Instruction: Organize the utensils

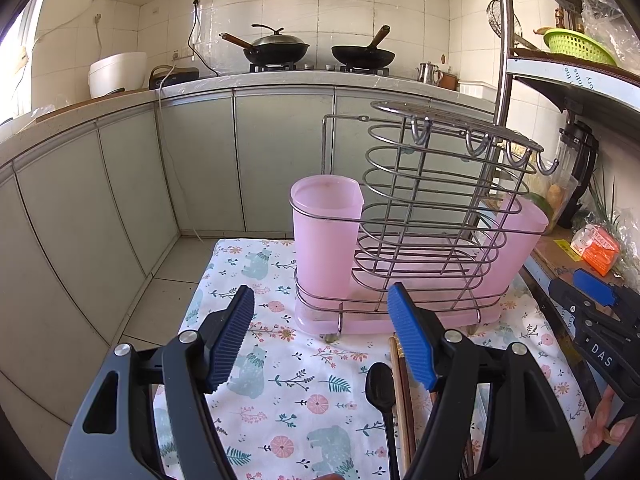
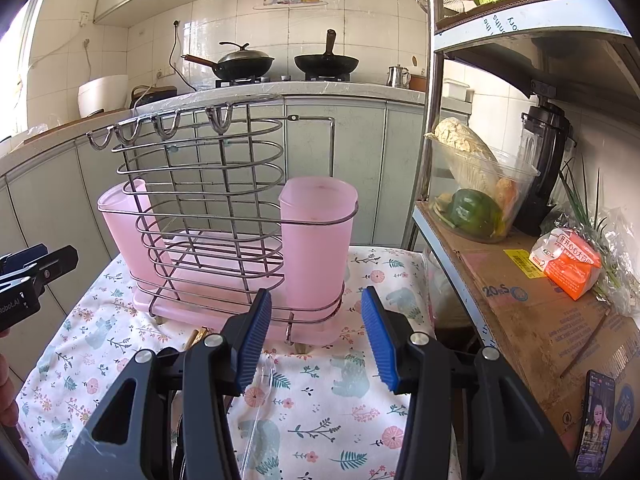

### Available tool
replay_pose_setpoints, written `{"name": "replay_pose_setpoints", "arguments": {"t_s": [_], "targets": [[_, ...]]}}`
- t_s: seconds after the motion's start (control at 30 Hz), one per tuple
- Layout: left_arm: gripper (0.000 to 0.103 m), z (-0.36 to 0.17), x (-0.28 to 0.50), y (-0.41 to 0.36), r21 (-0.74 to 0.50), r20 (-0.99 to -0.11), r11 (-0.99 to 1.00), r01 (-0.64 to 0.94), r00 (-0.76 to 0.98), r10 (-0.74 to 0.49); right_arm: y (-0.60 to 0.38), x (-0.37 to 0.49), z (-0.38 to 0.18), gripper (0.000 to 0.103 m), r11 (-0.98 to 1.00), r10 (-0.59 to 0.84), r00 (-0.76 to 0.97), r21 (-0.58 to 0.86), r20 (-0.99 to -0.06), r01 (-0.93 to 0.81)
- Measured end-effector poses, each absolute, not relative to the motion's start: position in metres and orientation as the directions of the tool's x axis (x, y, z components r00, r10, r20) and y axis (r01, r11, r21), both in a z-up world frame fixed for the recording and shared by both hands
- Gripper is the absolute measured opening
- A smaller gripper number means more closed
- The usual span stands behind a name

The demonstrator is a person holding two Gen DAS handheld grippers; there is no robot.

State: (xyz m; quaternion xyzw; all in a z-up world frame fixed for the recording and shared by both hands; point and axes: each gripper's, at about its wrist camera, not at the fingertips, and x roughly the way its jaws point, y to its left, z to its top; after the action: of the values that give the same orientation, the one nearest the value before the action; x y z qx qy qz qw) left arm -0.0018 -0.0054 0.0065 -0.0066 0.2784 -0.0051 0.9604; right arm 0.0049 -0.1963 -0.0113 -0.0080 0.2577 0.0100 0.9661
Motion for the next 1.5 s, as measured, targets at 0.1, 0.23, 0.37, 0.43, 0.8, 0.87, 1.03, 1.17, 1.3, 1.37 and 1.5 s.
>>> {"name": "replay_pose_setpoints", "arguments": {"t_s": [0.1,0.23,0.37,0.43,0.8,0.87,1.03,1.17,1.3,1.37,1.5], "targets": [[0.07,0.008,-0.002,-0.007,-0.017,-0.535,1.0,0.007,0.845,-0.015,-0.197,0.004,-0.011,0.046,1.0,0.016,0.867,-0.01,-0.498,-0.024],[0.07,0.005,-0.002,-0.005,-0.016,-0.535,1.0,0.009,0.845,-0.017,-0.197,0.003,-0.012,0.046,1.0,0.015,0.867,-0.01,-0.498,-0.023],[0.07,0.006,-0.003,-0.005,-0.017,-0.535,1.0,0.01,0.845,-0.017,-0.197,0.003,-0.011,0.046,1.0,0.015,0.868,-0.01,-0.497,-0.023],[0.07,0.006,-0.004,-0.007,-0.017,-0.536,1.0,0.01,0.844,-0.018,-0.198,0.002,-0.011,0.046,1.0,0.015,0.868,-0.01,-0.496,-0.023],[0.07,0.002,-0.004,-0.005,-0.019,-0.538,1.0,0.008,0.843,-0.017,-0.197,0.003,-0.011,0.046,1.0,0.016,0.867,-0.01,-0.498,-0.024],[0.07,0.002,-0.003,-0.005,-0.019,-0.538,1.0,0.008,0.843,-0.017,-0.197,0.003,-0.011,0.046,1.0,0.019,0.867,-0.007,-0.497,-0.026],[0.07,-0.001,-0.003,-0.004,-0.02,-0.54,1.0,0.008,0.842,-0.017,-0.199,0.002,-0.014,0.046,1.0,0.016,0.865,-0.008,-0.501,-0.023],[0.07,-0.004,-0.004,-0.005,-0.021,-0.544,1.0,0.009,0.839,-0.018,-0.197,0.001,-0.019,0.046,1.0,0.004,0.861,-0.021,-0.508,-0.017],[0.07,-0.006,-0.003,-0.004,-0.022,-0.547,1.0,0.009,0.837,-0.02,-0.194,0.001,-0.017,0.046,0.999,-0.014,0.866,-0.038,-0.499,-0.006],[0.07,-0.007,-0.004,-0.003,-0.025,-0.549,1.0,0.009,0.836,-0.021,-0.195,0.001,-0.017,0.046,0.999,-0.013,0.866,-0.035,-0.499,-0.005],[0.07,-0.006,-0.002,-0.001,-0.028,-0.556,1.0,0.011,0.831,-0.025,-0.198,0.002,-0.017,0.046,1.0,-0.011,0.863,-0.027,-0.506,-0.002]]}}
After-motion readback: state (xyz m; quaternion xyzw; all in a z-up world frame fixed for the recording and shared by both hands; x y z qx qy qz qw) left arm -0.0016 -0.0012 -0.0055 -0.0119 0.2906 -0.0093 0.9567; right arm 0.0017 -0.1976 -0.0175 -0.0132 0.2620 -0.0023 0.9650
